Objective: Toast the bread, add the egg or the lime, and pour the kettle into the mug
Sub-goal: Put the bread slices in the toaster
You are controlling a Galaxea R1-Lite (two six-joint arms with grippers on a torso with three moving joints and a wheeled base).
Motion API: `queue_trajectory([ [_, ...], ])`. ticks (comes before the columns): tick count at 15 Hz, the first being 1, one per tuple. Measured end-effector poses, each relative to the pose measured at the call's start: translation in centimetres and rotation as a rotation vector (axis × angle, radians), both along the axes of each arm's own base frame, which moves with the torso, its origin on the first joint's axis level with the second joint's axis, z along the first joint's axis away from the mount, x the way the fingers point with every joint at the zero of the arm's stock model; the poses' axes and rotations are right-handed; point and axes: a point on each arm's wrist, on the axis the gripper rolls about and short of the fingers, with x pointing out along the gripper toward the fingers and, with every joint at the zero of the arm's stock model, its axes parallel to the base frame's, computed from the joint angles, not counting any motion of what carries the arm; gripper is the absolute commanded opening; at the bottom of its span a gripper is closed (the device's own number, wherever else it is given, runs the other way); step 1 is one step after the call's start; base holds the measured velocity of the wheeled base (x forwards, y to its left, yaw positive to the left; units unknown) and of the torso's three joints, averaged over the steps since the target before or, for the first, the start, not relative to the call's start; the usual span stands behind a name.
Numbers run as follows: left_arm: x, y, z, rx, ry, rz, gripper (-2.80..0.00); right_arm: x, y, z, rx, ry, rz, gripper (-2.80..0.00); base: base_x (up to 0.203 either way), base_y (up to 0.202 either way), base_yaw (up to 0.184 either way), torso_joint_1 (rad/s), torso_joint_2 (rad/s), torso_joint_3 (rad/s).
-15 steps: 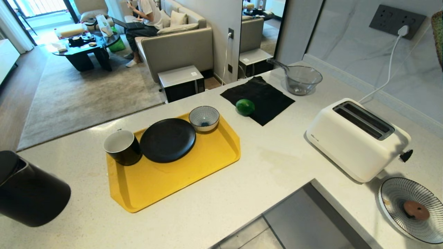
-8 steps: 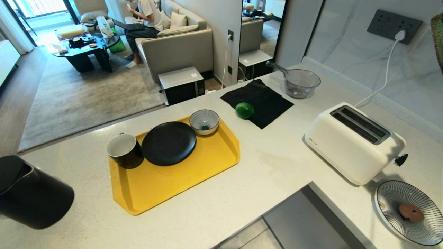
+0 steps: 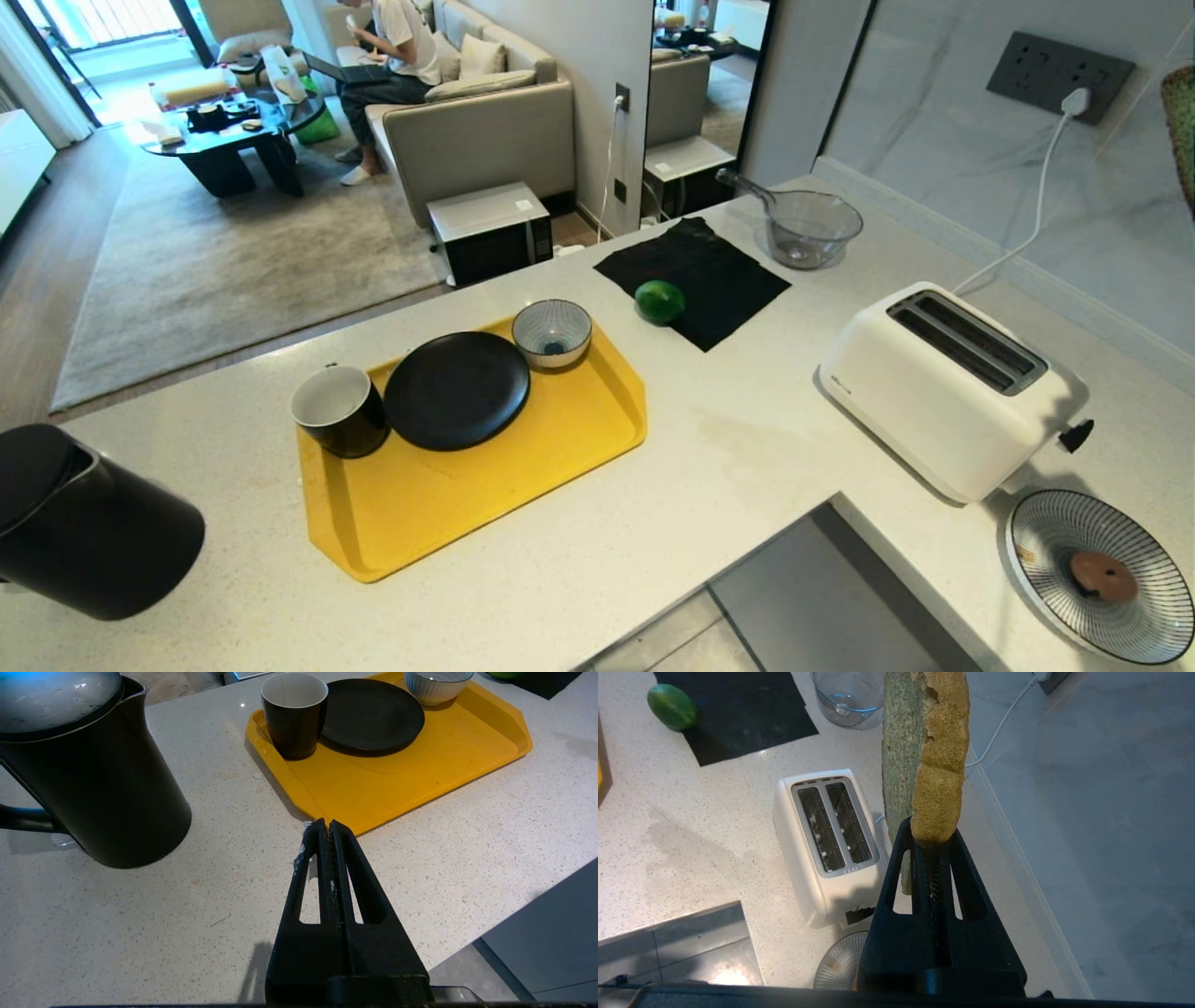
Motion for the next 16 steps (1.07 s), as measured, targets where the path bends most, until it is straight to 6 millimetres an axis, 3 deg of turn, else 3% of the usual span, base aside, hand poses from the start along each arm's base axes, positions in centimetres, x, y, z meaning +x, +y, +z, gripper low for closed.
queue_trajectory([
  [11,0.0,0.0,0.0,0.0,0.0,0.0,-2.8,1.7,-3.4,0.7,-0.027,-0.069,-0.216,-2.8,0.0,0.0,0.0,0.0,0.0,0.0],
  [16,0.0,0.0,0.0,-0.001,0.0,0.0,-2.8,1.8,-3.6,-0.3,-0.004,-0.036,-0.141,-2.8,0.0,0.0,0.0,0.0,0.0,0.0],
])
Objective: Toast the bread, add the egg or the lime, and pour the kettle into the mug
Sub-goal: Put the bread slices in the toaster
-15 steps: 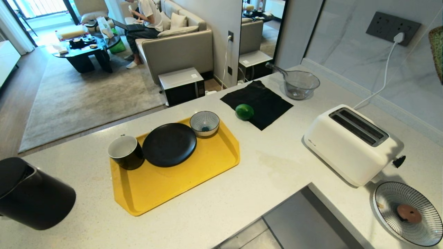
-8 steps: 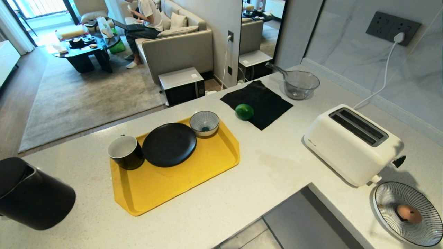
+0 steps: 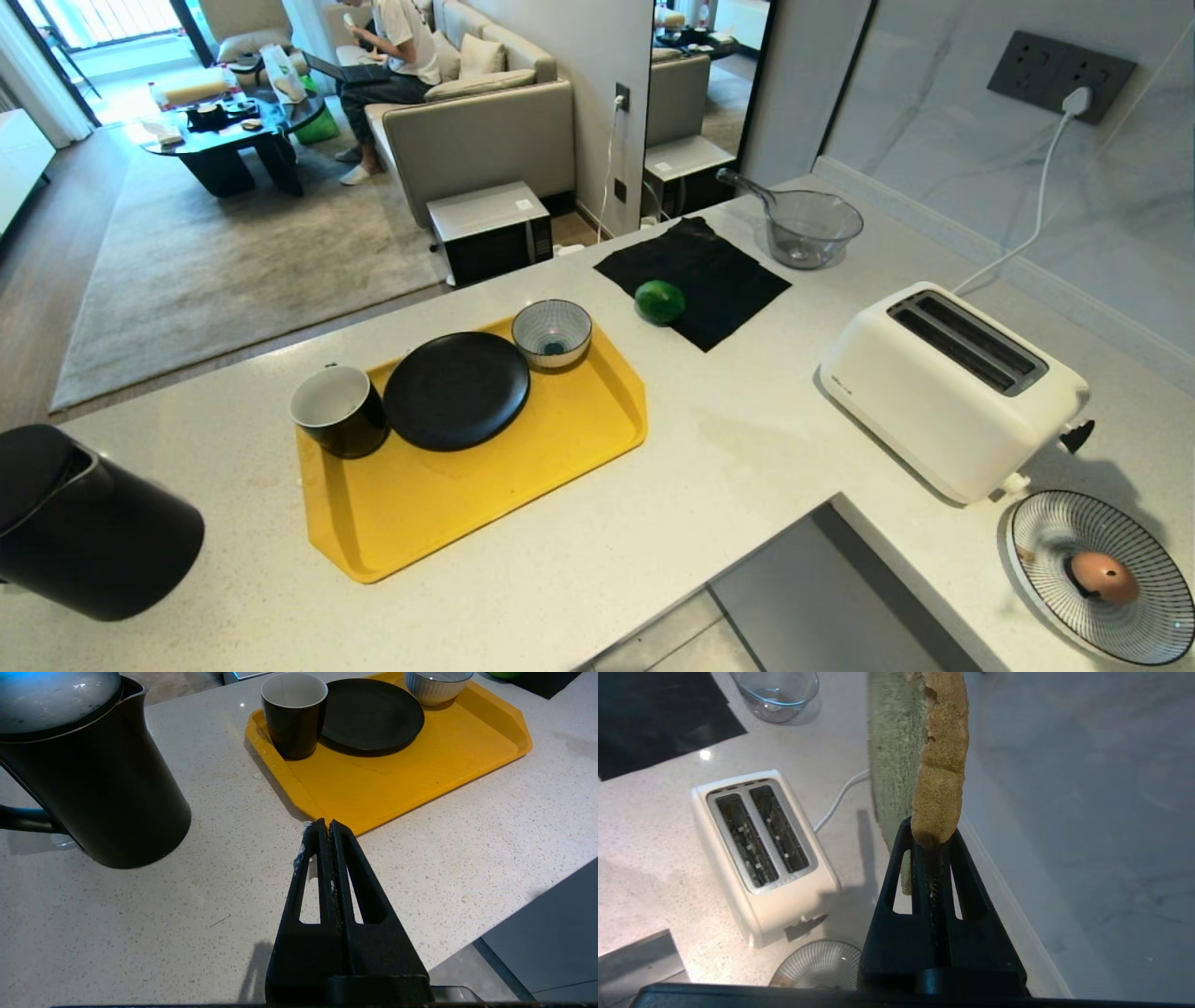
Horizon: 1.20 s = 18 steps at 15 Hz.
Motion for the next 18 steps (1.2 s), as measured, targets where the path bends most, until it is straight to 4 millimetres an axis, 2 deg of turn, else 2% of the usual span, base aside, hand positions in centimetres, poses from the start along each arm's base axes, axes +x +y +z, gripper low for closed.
queue_trajectory([
  [14,0.0,0.0,0.0,0.0,0.0,0.0,-2.8,0.19,-0.08,-0.21,0.006,0.008,0.015,-2.8,0.0,0.0,0.0,0.0,0.0,0.0],
  [18,0.0,0.0,0.0,0.0,0.0,0.0,-2.8,0.34,-0.16,-0.36,0.01,0.014,0.014,-2.8,0.0,0.01,-0.159,0.005,0.0,-0.001],
])
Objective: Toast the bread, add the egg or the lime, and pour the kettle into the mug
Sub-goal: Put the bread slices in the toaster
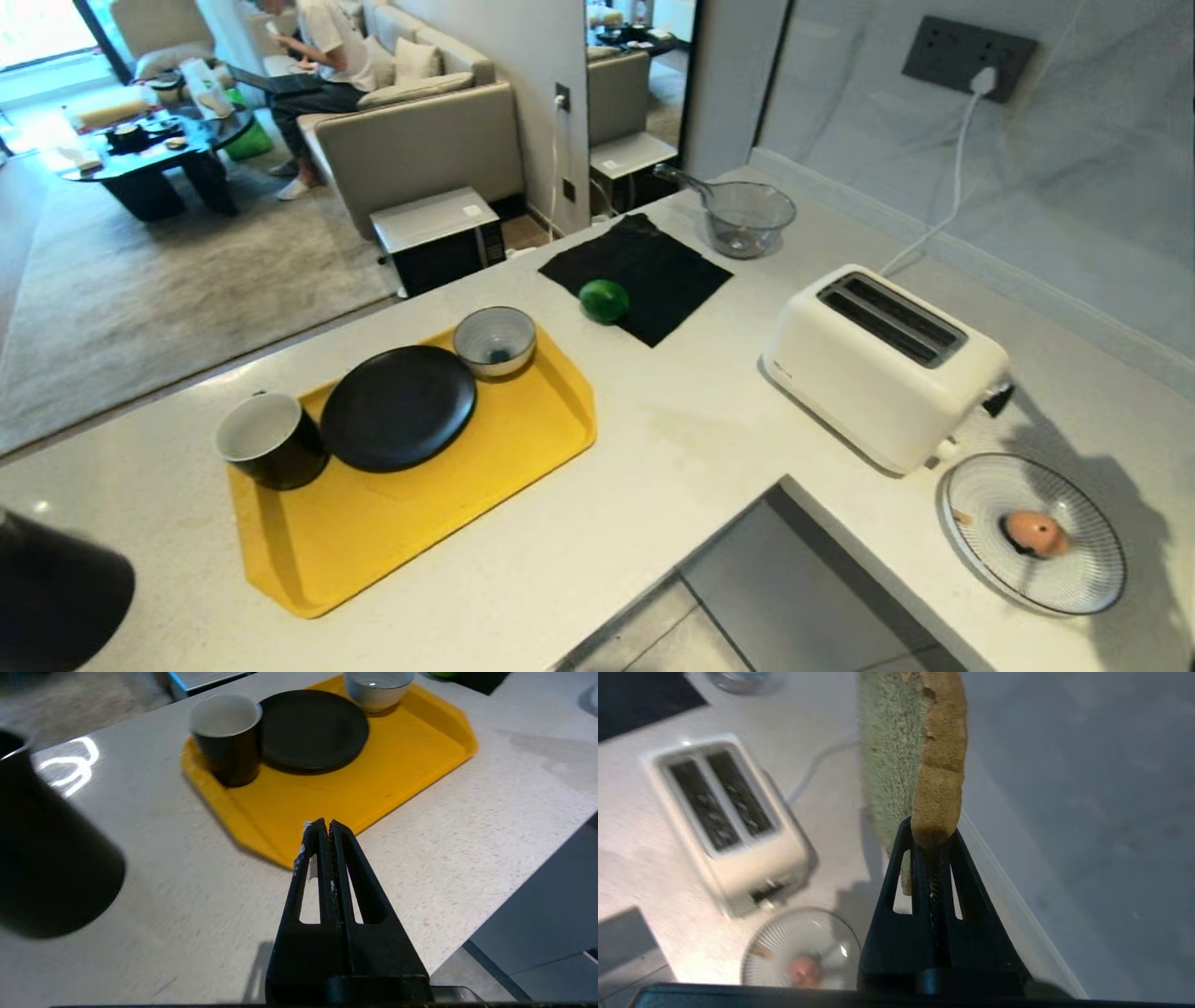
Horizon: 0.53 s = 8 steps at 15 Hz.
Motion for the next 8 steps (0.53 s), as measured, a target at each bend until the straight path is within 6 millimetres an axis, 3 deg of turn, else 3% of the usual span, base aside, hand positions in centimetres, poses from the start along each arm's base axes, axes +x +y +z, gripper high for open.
queue_trajectory([
  [4,0.0,0.0,0.0,0.0,0.0,-0.001,-2.8,0.06,0.07,-0.05,0.003,0.0,0.04,-2.8,0.0,0.007,-0.187,0.004,0.0,0.001],
  [8,0.0,0.0,0.0,0.0,0.0,0.0,-2.8,0.11,0.07,0.04,0.002,-0.004,0.052,-2.8,0.0,0.001,-0.022,0.003,0.0,0.0],
])
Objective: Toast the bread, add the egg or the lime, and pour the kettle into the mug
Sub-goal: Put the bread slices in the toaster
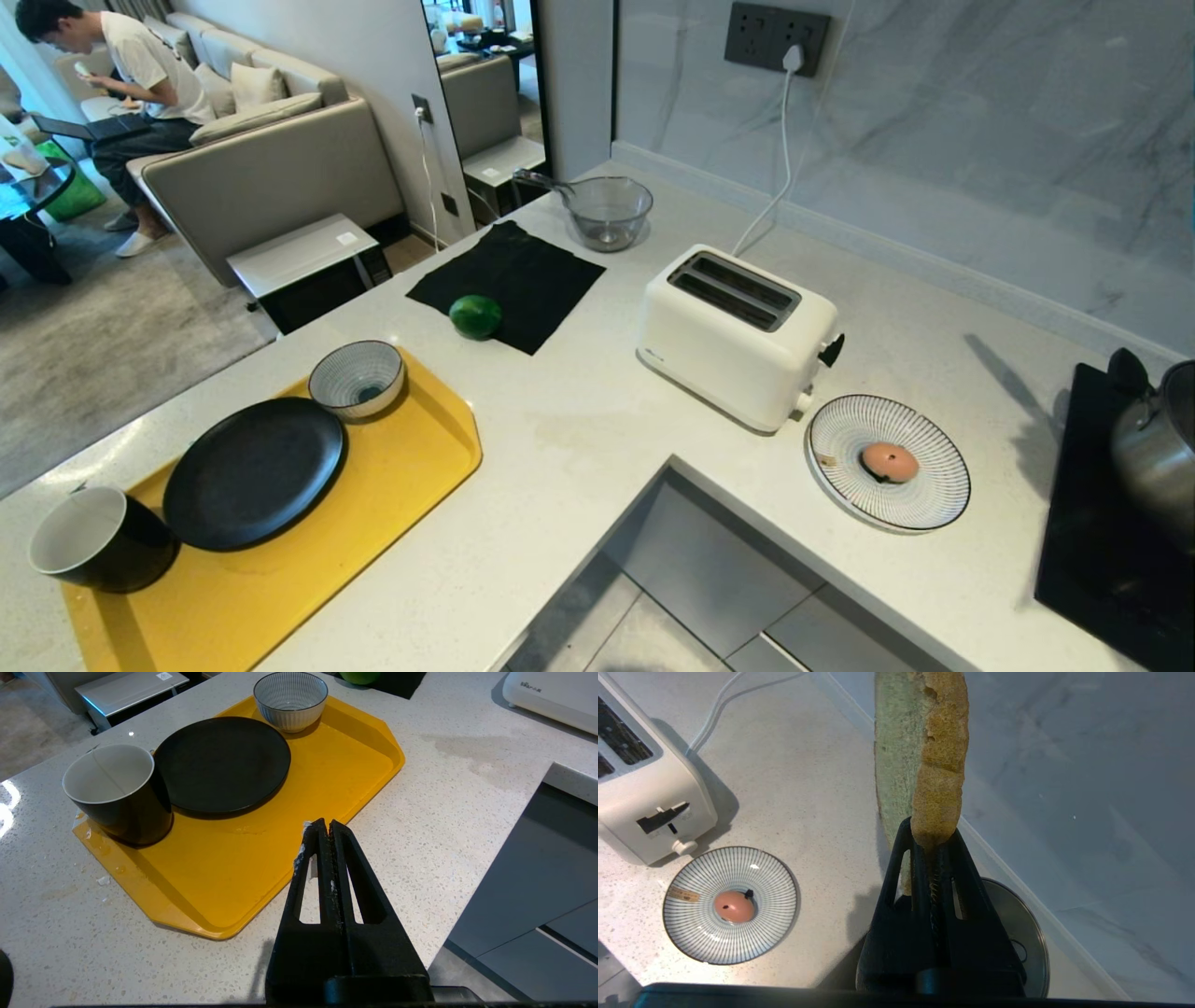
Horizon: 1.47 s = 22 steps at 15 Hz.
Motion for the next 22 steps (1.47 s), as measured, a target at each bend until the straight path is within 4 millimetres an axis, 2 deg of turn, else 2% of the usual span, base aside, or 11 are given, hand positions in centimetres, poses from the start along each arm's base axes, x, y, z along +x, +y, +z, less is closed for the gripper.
queue_trajectory([
  [8,0.0,0.0,0.0,0.003,0.0,0.0,-2.8,0.2,0.1,0.1,-0.026,0.0,0.069,-2.8,0.0,0.0,0.0,0.0,0.0,0.0],
  [13,0.0,0.0,0.0,0.003,0.0,0.0,-2.8,1.4,0.0,1.5,-0.117,-0.03,0.259,-2.8,0.0,0.0,0.0,0.0,0.0,0.0],
  [19,0.0,0.0,0.0,0.003,0.0,0.0,-2.8,6.9,0.8,4.3,-0.179,-0.089,0.439,-2.8,0.0,0.0,0.0,0.0,0.0,0.0],
  [22,0.0,0.0,0.0,0.004,0.0,0.0,-2.8,10.6,1.5,3.9,-0.203,-0.036,0.453,-2.8,0.0,0.0,0.0,0.0,0.0,0.0],
])
